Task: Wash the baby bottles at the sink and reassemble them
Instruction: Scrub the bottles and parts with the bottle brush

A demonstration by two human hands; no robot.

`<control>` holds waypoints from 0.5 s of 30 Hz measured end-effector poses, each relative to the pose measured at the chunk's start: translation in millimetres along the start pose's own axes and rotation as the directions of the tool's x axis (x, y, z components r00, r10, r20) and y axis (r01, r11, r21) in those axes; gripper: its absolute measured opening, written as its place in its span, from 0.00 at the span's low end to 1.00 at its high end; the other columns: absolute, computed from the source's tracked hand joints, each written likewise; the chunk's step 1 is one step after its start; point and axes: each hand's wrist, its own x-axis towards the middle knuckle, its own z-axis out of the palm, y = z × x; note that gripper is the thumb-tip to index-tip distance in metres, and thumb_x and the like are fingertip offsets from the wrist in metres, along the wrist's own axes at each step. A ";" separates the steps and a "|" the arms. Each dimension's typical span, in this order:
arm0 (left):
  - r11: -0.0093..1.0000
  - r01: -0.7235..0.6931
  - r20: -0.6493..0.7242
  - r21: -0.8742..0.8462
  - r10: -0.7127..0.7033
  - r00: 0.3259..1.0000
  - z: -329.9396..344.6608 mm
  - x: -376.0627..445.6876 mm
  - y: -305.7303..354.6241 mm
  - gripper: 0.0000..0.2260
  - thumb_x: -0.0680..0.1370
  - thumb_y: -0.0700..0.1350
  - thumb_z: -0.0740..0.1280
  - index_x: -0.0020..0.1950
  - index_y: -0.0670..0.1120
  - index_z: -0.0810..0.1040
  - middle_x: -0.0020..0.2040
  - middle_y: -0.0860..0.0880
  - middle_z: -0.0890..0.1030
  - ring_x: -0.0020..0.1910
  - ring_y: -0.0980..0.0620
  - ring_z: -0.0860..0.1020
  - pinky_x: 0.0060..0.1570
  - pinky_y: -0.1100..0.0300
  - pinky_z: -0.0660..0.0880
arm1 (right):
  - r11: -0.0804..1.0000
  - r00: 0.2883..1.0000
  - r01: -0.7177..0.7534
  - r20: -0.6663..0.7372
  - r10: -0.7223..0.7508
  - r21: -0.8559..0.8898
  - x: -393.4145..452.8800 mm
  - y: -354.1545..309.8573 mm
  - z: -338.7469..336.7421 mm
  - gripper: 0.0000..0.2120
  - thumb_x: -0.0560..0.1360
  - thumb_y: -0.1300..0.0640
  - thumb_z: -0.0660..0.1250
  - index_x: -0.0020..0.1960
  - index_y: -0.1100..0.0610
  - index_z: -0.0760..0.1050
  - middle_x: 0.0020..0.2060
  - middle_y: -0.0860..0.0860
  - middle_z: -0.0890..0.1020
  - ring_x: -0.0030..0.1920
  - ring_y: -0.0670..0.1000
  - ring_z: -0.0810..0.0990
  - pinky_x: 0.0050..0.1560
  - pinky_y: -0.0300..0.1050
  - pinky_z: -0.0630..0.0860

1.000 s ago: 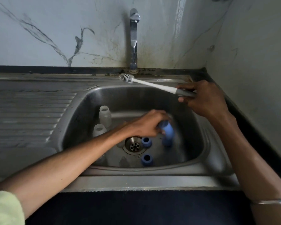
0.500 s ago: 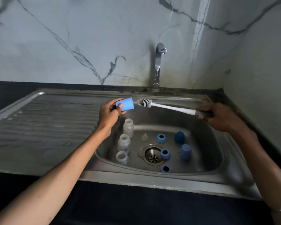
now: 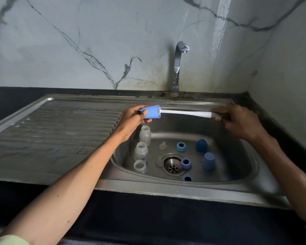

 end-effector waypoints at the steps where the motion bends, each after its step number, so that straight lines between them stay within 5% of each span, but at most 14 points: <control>1: 1.000 -0.019 -0.016 0.007 0.019 1.000 -1.5 1.6 0.8 0.10 0.82 0.32 0.62 0.61 0.39 0.77 0.54 0.42 0.79 0.46 0.51 0.82 0.50 0.57 0.82 | 1.000 1.000 -0.004 0.025 0.003 0.024 -0.2 -0.7 2.8 0.13 0.78 0.54 0.66 0.63 0.48 0.78 0.59 0.53 0.80 0.60 0.57 0.77 0.56 0.50 0.72; 5: 0.994 -0.077 -0.024 0.075 0.079 0.997 -4.1 2.5 0.1 0.10 0.81 0.33 0.64 0.60 0.40 0.79 0.54 0.44 0.82 0.43 0.53 0.83 0.54 0.52 0.81 | 0.996 0.989 0.006 0.144 -0.019 0.088 2.6 3.3 14.4 0.10 0.78 0.59 0.65 0.55 0.46 0.77 0.51 0.52 0.79 0.53 0.53 0.78 0.57 0.50 0.75; 10: 0.983 -0.134 -0.045 0.123 0.140 0.989 -8.2 -0.9 1.2 0.10 0.81 0.34 0.64 0.59 0.43 0.81 0.52 0.45 0.83 0.41 0.50 0.82 0.52 0.49 0.81 | 0.995 0.988 0.002 0.153 -0.017 0.102 6.1 5.2 6.8 0.15 0.78 0.63 0.65 0.62 0.52 0.78 0.52 0.55 0.80 0.51 0.54 0.77 0.53 0.48 0.73; 15: 0.984 -0.143 -0.057 0.107 0.150 0.987 -10.2 1.4 4.7 0.09 0.82 0.33 0.63 0.59 0.42 0.79 0.51 0.43 0.82 0.37 0.48 0.81 0.48 0.56 0.81 | 0.988 0.999 -0.027 0.030 0.023 0.150 6.7 9.4 0.8 0.16 0.78 0.59 0.66 0.65 0.52 0.77 0.59 0.58 0.81 0.56 0.57 0.78 0.57 0.49 0.74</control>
